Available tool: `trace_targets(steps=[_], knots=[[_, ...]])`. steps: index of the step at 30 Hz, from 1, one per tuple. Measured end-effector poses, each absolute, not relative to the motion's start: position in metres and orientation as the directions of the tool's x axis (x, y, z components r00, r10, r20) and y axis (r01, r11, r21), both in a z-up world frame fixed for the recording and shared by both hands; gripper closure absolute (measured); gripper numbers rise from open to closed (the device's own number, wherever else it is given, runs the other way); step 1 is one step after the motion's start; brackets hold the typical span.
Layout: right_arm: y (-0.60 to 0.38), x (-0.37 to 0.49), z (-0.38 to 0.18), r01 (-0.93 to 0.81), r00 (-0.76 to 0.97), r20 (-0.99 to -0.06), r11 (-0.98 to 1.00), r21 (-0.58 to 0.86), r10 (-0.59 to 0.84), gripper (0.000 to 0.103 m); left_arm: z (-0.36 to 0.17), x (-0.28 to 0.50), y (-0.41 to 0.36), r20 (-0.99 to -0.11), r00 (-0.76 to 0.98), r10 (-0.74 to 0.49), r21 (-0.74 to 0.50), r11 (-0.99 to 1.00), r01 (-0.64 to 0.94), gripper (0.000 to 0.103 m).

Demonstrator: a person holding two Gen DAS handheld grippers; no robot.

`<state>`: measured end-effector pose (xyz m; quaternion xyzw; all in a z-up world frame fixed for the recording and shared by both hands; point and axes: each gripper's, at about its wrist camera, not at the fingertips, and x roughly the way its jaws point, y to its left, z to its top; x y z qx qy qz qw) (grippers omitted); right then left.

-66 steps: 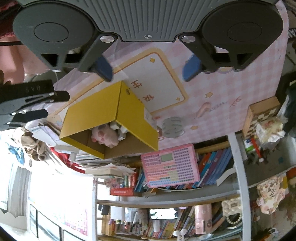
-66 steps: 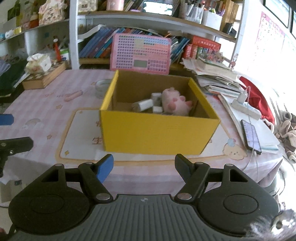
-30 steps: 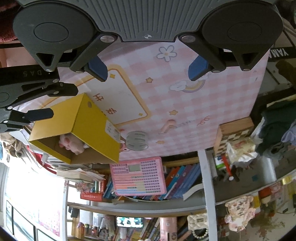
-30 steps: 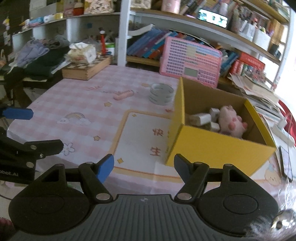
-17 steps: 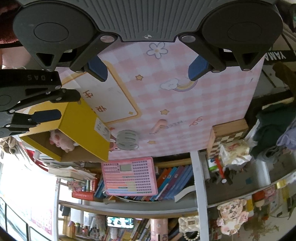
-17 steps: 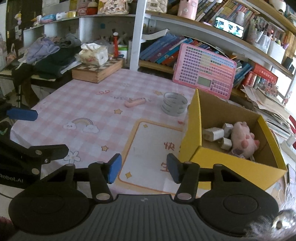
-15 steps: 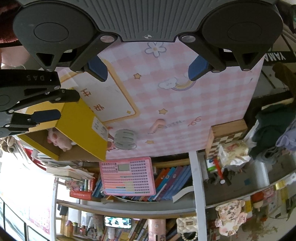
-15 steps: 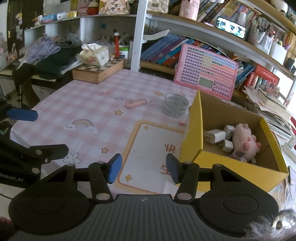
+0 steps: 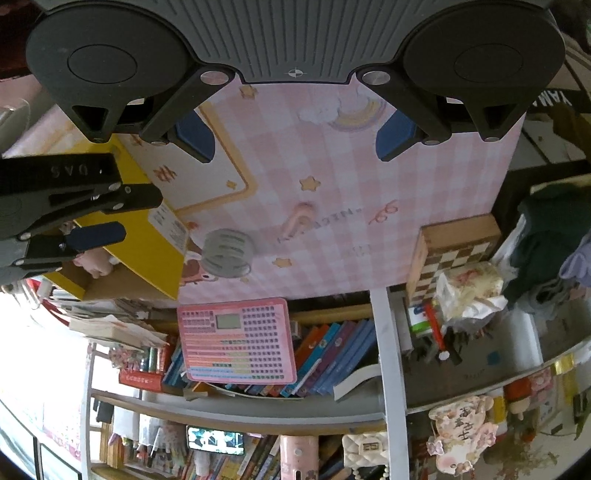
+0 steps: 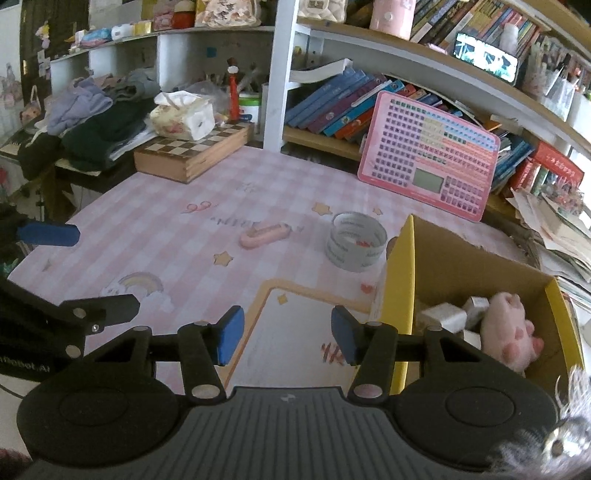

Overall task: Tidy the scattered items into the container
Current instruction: 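Move the right tool toward the clear tape roll while the left tool approaches the pink pencil case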

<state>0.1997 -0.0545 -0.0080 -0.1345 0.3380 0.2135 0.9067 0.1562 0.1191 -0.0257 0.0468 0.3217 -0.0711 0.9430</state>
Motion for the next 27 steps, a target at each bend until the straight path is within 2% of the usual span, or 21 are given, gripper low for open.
trace_targets(steps=[5,15,18,24,27], knots=[[-0.055,0.238,-0.008,-0.488,0.633,-0.714,0.87,-0.068,0.3,0.053,-0.033,0.183,0.116,-0.621,0.777,-0.107,0.039,0.985,0.167,0.007],[-0.045,0.303,-0.008,-0.528,0.593,-0.751,0.844,-0.091,0.29,0.053,-0.044,0.229,0.114,-0.622,0.771,-0.135,0.011,0.983,0.181,0.009],[-0.041,0.323,-0.012,-0.526,0.577,-0.772,0.845,-0.1,0.268,0.055,-0.047,0.245,0.114,-0.626,0.767,-0.143,0.004,0.982,0.186,0.012],[-0.035,0.357,-0.018,-0.525,0.543,-0.801,0.847,-0.088,0.253,0.058,-0.06,0.275,0.111,-0.654,0.743,-0.141,-0.004,0.983,0.183,0.013],[-0.03,0.37,-0.021,-0.53,0.534,-0.806,0.844,-0.085,0.254,0.058,-0.069,0.29,0.109,-0.671,0.727,-0.144,-0.001,0.981,0.192,0.019]])
